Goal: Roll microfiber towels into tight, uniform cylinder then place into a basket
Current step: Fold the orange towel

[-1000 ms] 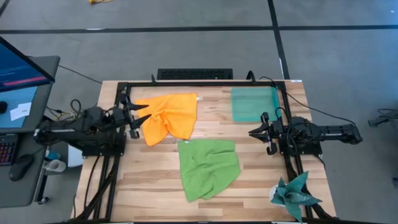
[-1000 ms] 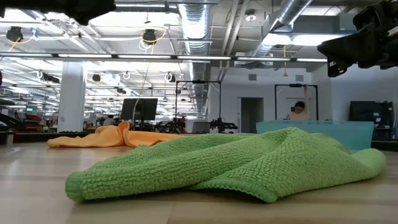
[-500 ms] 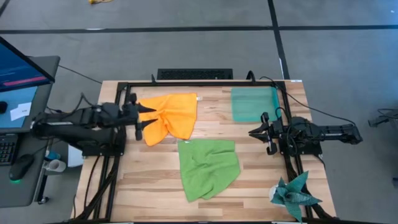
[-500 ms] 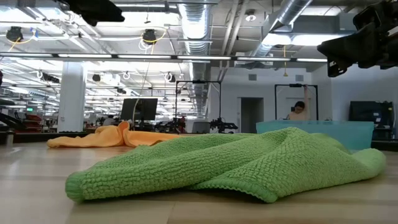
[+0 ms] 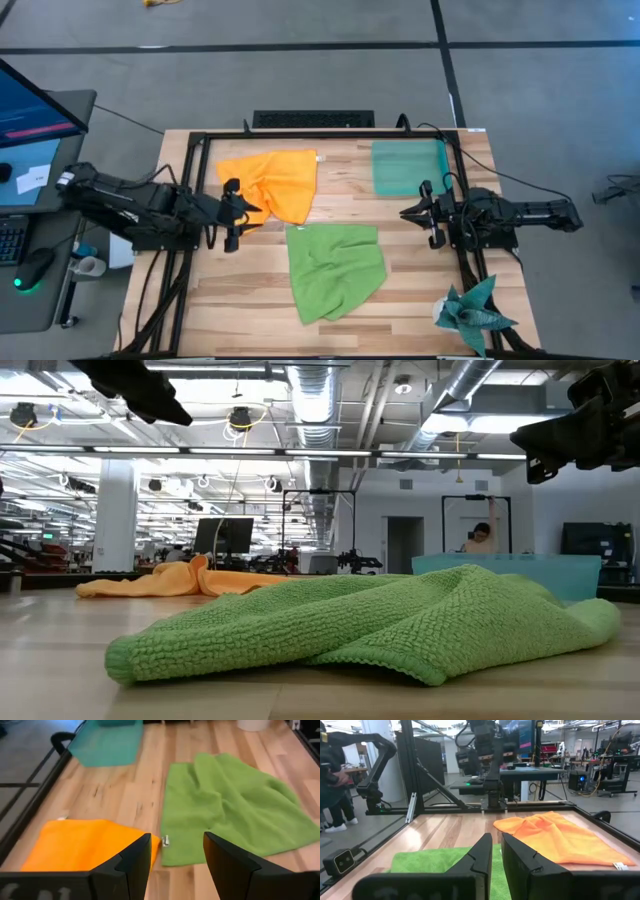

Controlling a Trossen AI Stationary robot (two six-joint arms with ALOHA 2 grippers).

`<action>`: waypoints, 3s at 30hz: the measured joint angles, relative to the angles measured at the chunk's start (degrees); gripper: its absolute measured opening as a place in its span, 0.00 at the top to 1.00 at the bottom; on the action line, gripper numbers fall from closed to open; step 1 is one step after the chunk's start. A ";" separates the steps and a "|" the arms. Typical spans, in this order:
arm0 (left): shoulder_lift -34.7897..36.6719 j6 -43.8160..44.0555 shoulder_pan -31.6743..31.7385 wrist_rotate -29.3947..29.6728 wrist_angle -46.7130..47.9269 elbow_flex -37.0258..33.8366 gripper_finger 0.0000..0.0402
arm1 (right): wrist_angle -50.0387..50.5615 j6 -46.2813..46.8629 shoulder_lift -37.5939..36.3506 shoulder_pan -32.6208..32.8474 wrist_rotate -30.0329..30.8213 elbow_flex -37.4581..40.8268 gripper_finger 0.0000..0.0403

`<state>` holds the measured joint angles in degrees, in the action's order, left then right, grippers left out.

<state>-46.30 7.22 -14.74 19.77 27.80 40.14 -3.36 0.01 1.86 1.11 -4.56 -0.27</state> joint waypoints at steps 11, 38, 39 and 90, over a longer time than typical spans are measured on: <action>-8.71 13.61 -8.63 11.06 6.82 -0.02 0.57 | 0.00 0.00 0.00 0.01 0.00 0.00 0.84; -38.00 49.40 -7.35 11.17 19.01 -0.04 0.57 | 0.00 0.00 -0.02 0.01 0.02 0.00 0.84; -38.81 48.83 -7.03 11.12 18.97 -0.04 0.57 | 0.00 0.00 -0.02 0.01 0.00 0.00 0.84; -41.16 37.55 -6.35 -0.92 14.65 4.61 1.00 | 0.43 0.00 -0.02 0.01 0.00 0.00 0.84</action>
<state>-87.45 44.77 -21.09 18.86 42.46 44.75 -2.93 0.01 1.85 1.13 -4.56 -0.27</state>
